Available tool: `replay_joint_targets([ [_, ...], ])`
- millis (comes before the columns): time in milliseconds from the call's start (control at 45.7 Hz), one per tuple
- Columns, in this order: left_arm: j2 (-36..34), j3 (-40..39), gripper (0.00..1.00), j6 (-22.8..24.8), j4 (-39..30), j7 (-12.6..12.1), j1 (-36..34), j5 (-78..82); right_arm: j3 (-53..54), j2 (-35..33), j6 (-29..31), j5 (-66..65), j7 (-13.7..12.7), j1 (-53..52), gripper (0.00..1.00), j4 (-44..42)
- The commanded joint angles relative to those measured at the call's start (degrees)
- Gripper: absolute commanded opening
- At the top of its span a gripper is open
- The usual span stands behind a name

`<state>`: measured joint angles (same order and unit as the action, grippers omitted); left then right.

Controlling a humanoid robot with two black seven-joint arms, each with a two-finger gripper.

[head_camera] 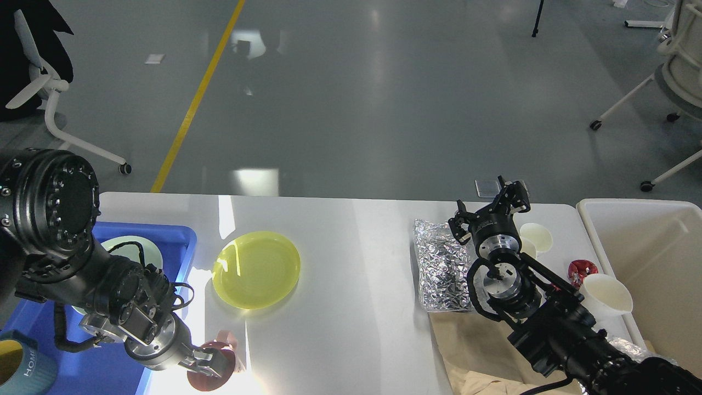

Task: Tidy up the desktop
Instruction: 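Lower the left gripper onto the pink mug and grasp its rim, then lift the pink mug with the left gripper and set it in the blue tray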

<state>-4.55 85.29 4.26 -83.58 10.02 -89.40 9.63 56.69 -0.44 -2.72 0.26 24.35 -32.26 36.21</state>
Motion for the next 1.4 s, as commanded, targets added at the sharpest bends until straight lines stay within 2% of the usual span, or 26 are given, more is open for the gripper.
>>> replay_joint_targets([
  [0,0.15,-0.03,0.70,-0.04,-0.01,0.00,0.72,-0.40,0.00,0.00,0.00,0.00,-0.09,0.00,1.00,0.00],
  [153,0.15,-0.91,0.61,0.05,-0.01,0.00,1.07,-0.40,0.00,0.00,0.00,0.00,-0.09,0.00,1.00,0.00],
  [285,0.24,-1.79,0.50,-0.04,-0.01,0.00,1.86,-0.49,0.00,0.00,0.00,0.00,-0.09,0.00,1.00,0.00],
  [416,0.24,-1.97,0.33,0.05,-0.01,-0.27,2.13,-0.49,0.00,0.00,0.00,0.00,-0.09,0.00,1.00,0.00],
  [569,0.24,-2.05,0.11,-0.13,0.17,-2.64,2.13,-0.93,0.00,0.00,0.00,0.00,-0.09,0.00,1.00,0.00],
  [657,0.24,-1.97,0.00,-0.13,0.17,-2.99,2.13,-1.63,0.00,0.00,0.00,0.00,0.00,0.00,1.00,0.00],
  [1116,-0.37,-2.05,0.00,-0.57,0.17,-2.91,0.81,-4.54,0.00,0.00,0.00,0.00,-0.09,0.00,1.00,0.00],
  [1204,-0.90,-1.97,0.00,3.28,-0.18,-2.38,-3.40,-4.18,0.00,0.00,0.00,0.00,0.00,0.00,1.00,0.00],
  [1379,-5.91,-2.05,0.00,18.13,-0.45,-1.85,-15.78,-4.01,0.00,0.00,0.00,0.00,-0.09,0.00,1.00,0.00],
])
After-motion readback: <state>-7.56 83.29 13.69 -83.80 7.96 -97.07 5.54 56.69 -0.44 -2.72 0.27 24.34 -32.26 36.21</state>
